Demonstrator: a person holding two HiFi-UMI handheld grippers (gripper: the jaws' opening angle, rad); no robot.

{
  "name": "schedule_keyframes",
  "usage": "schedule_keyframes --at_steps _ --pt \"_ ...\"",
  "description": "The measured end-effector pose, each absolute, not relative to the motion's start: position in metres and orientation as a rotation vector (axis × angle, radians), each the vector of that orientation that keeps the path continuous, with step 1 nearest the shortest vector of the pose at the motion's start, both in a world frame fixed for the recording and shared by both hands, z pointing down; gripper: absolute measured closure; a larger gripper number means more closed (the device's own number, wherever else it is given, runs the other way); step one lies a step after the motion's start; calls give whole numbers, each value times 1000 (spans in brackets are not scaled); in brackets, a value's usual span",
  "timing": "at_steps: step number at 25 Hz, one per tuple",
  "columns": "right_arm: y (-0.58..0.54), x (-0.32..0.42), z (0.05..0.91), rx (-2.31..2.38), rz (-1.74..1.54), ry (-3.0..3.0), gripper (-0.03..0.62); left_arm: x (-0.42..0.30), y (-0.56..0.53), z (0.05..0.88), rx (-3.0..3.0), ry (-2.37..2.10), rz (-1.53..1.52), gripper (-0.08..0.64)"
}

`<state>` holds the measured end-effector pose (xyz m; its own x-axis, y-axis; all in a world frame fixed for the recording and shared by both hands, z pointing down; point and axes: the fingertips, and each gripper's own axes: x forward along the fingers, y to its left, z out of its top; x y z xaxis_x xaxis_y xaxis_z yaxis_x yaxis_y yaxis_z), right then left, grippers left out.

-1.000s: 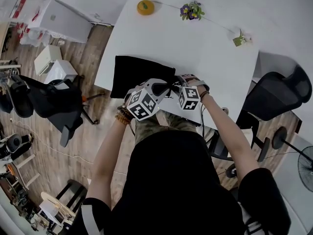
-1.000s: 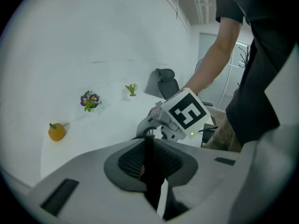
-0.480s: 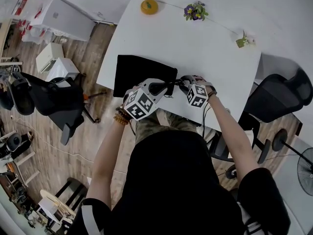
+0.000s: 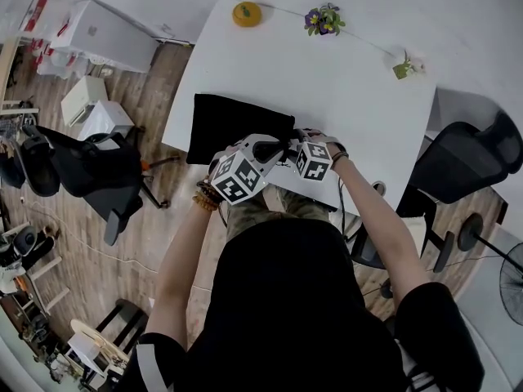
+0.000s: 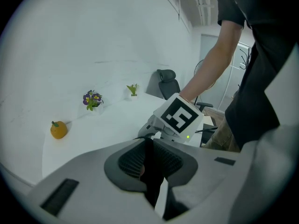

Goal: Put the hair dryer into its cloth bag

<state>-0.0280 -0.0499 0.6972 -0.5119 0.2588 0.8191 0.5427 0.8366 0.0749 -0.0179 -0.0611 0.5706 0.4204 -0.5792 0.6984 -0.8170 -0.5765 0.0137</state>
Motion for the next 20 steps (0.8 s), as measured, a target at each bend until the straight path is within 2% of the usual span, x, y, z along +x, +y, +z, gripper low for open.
schedule_keyframes --at_steps 2,3,7,13,15,16,17,20 --pt "-51 -18 692 -658 -381 -2124 365 -21 -58 570 2320 -1208 945 499" --pt "-57 -13 688 -667 -344 -2139 357 -23 -56 569 2315 -1217 939 499" --pt "-106 -16 685 -529 -183 -2211 356 -27 -50 572 2293 -1235 914 499" --pt "-130 -51 697 -432 -267 -2219 356 -19 -47 584 2251 -1229 912 499" --pt "-128 -64 695 -420 -234 -2258 385 -13 -48 592 2220 -1233 903 499" --pt "-128 -68 696 -398 -226 -2269 427 -10 -48 597 2199 -1235 902 499" --pt "-130 -71 697 -368 -231 -2271 508 -8 -47 602 2170 -1246 911 498" --pt "-137 -71 702 -300 -272 -2259 545 -15 -33 613 2000 -1345 938 443"
